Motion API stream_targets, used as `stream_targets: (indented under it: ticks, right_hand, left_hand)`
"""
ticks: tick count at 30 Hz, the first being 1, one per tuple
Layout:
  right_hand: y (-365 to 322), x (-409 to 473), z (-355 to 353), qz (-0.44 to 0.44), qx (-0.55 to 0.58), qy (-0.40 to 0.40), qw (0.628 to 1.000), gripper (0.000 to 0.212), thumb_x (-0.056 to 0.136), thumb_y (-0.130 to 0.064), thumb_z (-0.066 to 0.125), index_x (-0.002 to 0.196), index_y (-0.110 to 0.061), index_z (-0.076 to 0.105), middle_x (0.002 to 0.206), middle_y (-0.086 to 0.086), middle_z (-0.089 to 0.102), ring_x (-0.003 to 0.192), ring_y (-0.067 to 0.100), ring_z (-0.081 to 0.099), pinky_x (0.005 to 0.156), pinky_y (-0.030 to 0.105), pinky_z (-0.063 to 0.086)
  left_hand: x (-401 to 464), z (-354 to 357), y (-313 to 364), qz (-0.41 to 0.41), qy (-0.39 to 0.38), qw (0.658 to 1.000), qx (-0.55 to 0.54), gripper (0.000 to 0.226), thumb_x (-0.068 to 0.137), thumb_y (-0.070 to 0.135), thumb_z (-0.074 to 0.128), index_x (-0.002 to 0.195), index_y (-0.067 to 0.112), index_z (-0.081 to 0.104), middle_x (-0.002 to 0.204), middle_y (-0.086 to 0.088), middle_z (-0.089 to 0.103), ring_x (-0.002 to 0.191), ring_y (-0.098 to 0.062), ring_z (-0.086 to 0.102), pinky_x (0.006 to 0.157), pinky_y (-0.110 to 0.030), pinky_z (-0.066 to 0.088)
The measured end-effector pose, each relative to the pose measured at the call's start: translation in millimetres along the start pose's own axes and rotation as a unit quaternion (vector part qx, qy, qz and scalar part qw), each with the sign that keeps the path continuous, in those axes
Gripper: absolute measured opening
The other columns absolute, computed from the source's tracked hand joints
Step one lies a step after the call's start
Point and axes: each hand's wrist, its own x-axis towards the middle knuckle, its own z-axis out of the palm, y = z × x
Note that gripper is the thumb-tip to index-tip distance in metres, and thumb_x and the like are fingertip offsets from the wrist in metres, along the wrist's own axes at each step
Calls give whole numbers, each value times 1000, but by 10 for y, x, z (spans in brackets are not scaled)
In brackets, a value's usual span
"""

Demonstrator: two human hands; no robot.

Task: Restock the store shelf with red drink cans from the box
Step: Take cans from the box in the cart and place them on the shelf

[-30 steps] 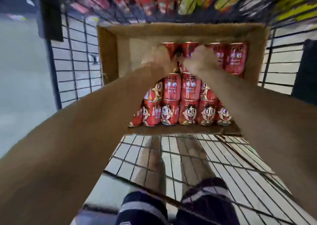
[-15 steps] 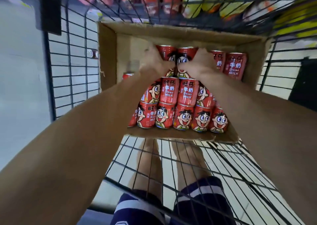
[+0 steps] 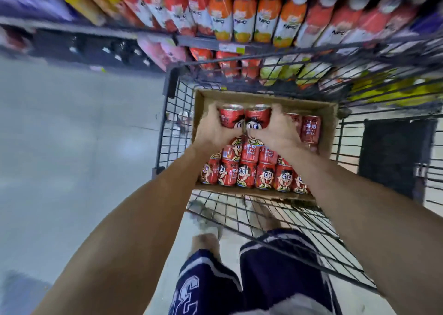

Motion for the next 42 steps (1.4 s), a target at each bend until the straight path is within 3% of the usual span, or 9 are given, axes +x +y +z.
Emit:
stream_targets:
  ticks: [5, 10, 12, 16, 19, 24, 29, 36, 42]
  right_hand:
    - [-556, -562, 27, -65, 43, 36, 996, 78, 72, -47, 83, 133, -21, 43, 100, 0, 66, 89, 23, 64, 72, 29, 47]
    - [-1269, -1175, 187, -143, 44, 70, 986, 72, 75, -42, 82, 134, -22, 44, 100, -9, 63, 85, 11, 59, 56, 13, 37]
    - [-1579, -1417, 295, -175, 64, 88, 979, 74, 73, -43, 84, 133, -22, 45, 103, -6, 65, 90, 14, 61, 64, 24, 42]
    - [-2195, -1850, 525, -224, 81, 108, 965, 73, 72, -43, 84, 131, -24, 46, 107, -8, 63, 97, 13, 60, 78, 29, 46]
    - [-2681, -2126, 686, -265, 85, 125, 952, 71, 70, -45, 84, 127, -25, 47, 112, -4, 66, 102, 18, 63, 83, 35, 52]
    - [-3481, -2541, 855, -328, 101, 137, 929, 69, 74, -38, 83, 131, -23, 46, 113, -5, 63, 101, 15, 59, 80, 27, 41]
    - [-4121, -2768, 956, -372, 116, 140, 910, 78, 69, -45, 83, 134, -27, 45, 117, -5, 67, 108, 14, 63, 89, 33, 51]
    - [-4924, -2740, 982, -425, 131, 142, 884, 68, 73, -34, 84, 131, -26, 49, 110, -13, 65, 90, -2, 60, 63, 0, 40]
    - [-5516, -2432, 889, -439, 124, 170, 874, 66, 74, -33, 84, 129, -27, 47, 109, -14, 61, 97, 4, 58, 71, 11, 40]
  left_hand:
    - [-464, -602, -190, 35, 44, 998, -24, 75, 63, 38, 82, 125, 18, 44, 106, 4, 64, 93, -11, 62, 83, -27, 49]
    - [-880, -1411, -448, 79, 102, 990, -63, 69, 65, 31, 83, 121, 18, 45, 101, 4, 65, 89, -10, 64, 74, -23, 48]
    - [-1027, -1792, -539, 95, 116, 986, -70, 70, 65, 33, 84, 120, 18, 43, 104, 3, 64, 92, -12, 63, 76, -26, 47]
    - [-1319, -2601, -744, 137, 172, 973, -70, 70, 62, 34, 82, 117, 23, 40, 108, 3, 62, 97, -15, 62, 87, -34, 51]
    - [-1563, -3189, -895, 167, 219, 958, -76, 64, 64, 31, 83, 110, 25, 39, 100, 9, 60, 92, -11, 61, 79, -26, 48]
    - [-1922, -4042, -1141, 206, 251, 941, -94, 61, 70, 28, 82, 113, 25, 39, 92, 19, 59, 81, 8, 59, 70, -10, 44]
    - [-2072, -4632, -1286, 218, 278, 930, -105, 67, 69, 33, 82, 120, 23, 40, 103, 9, 63, 92, -6, 63, 81, -23, 50]
    - [-1924, -5369, -1319, 235, 317, 915, -83, 67, 69, 41, 82, 120, 23, 41, 102, 11, 61, 94, -10, 65, 85, -32, 55]
    - [-1519, -6032, -1103, 269, 305, 912, -53, 74, 67, 47, 82, 124, 25, 41, 106, 8, 65, 89, -8, 67, 80, -35, 58]
